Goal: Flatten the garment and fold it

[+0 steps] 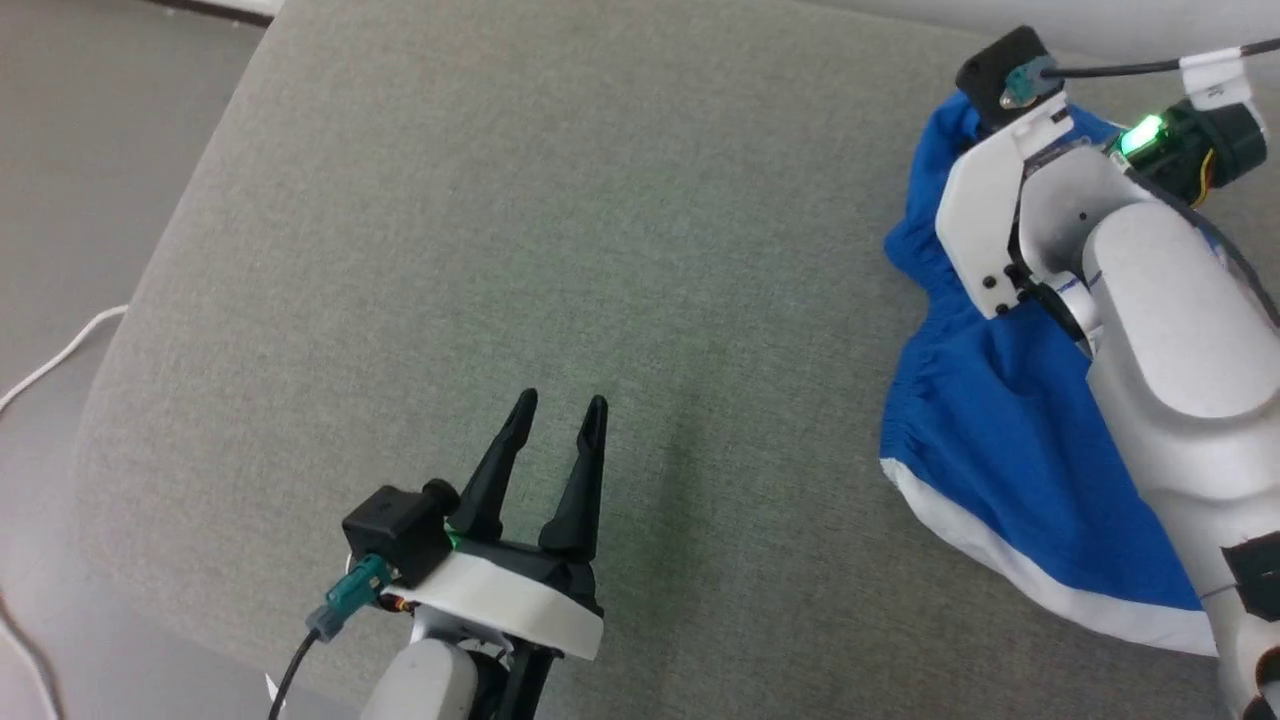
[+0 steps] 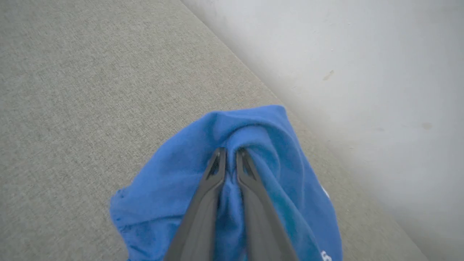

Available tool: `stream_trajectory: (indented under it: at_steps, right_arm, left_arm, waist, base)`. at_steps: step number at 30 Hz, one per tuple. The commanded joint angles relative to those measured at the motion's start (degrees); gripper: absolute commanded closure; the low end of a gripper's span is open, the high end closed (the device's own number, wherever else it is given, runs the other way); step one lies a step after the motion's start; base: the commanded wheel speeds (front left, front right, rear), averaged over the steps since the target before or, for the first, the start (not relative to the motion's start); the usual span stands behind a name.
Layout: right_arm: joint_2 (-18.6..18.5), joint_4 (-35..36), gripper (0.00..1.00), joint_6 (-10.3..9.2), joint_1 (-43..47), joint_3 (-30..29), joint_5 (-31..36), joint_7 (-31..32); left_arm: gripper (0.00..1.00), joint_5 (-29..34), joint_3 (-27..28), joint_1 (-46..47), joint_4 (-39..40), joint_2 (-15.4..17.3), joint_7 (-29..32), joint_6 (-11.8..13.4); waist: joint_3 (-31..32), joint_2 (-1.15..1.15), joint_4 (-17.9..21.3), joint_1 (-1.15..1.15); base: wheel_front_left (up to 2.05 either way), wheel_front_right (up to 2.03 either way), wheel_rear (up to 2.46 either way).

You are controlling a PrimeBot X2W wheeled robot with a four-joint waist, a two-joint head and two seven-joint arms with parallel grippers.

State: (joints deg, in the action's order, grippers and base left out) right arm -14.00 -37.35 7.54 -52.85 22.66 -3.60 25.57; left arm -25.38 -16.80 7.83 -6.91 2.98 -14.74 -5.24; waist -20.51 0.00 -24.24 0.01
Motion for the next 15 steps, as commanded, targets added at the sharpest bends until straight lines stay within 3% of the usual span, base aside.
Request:
stream_trajectory:
  at_steps: [1, 8, 15]
  right_arm:
    - [0.57, -1.55, 0.0, -0.05, -0.94, -0.21, 0.56, -0.63]
    - [3.28, -5.54, 0.0, -0.05, -2.6, 0.6, -1.39, -6.05]
    - [1.42, 2.48, 0.0, -0.05, 2.12, -2.37, -5.47, -11.47]
  left_arm:
    - [0.0, -0.4, -0.36, 1.03, -0.3, -0.1, -0.26, 0.39]
    - [0.0, -0.13, -0.61, 2.14, -0.68, -0.1, -0.26, 0.81]
    - [0.0, 3.59, 2.78, -0.03, 0.18, -0.1, -0.26, 0.89]
  waist:
    - [-3.25, 0.0, -2.55, -0.01]
    - [-2.1, 0.0, -0.18, -0.01]
    - [3.2, 0.0, 5.8, -0.01]
  base:
    - [0.0, 0.0, 0.0]
    - [0.0, 0.0, 0.0]
    - [0.0, 0.0, 0.0]
